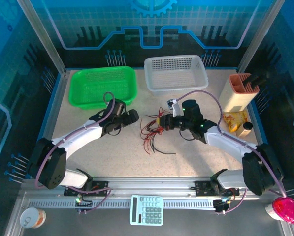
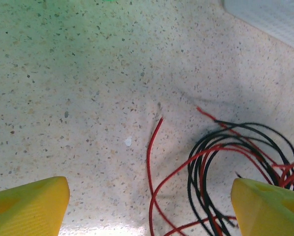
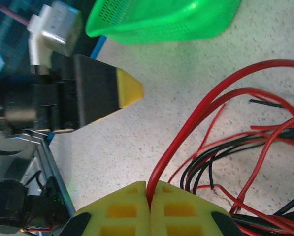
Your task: Untangle the cables
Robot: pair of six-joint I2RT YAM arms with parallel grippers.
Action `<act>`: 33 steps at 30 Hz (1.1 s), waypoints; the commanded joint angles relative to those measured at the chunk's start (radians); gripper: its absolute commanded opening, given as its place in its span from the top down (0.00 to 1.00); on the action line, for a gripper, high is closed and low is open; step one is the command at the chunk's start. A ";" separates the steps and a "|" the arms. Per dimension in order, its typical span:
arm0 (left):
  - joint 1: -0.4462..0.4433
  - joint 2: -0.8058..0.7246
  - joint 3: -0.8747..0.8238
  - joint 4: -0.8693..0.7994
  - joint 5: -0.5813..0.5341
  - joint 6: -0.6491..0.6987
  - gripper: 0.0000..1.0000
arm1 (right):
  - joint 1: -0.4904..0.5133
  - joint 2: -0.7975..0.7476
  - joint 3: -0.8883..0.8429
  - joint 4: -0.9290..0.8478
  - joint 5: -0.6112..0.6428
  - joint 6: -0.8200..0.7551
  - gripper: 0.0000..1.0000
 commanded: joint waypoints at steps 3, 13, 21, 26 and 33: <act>0.030 -0.025 -0.042 0.090 0.077 -0.107 0.17 | -0.024 -0.060 0.066 0.000 -0.062 -0.008 1.00; 0.043 -0.022 -0.098 0.169 0.142 -0.170 0.22 | -0.035 -0.083 0.131 0.035 -0.111 0.056 1.00; 0.043 -0.051 -0.111 0.170 0.141 -0.168 0.23 | -0.040 -0.060 0.236 0.107 -0.169 0.136 1.00; 0.044 -0.081 -0.096 0.119 0.112 -0.128 0.23 | -0.041 -0.017 0.252 0.027 -0.129 0.088 1.00; 0.045 -0.108 -0.077 0.080 0.097 -0.082 0.20 | -0.027 0.148 0.143 0.046 -0.080 0.055 1.00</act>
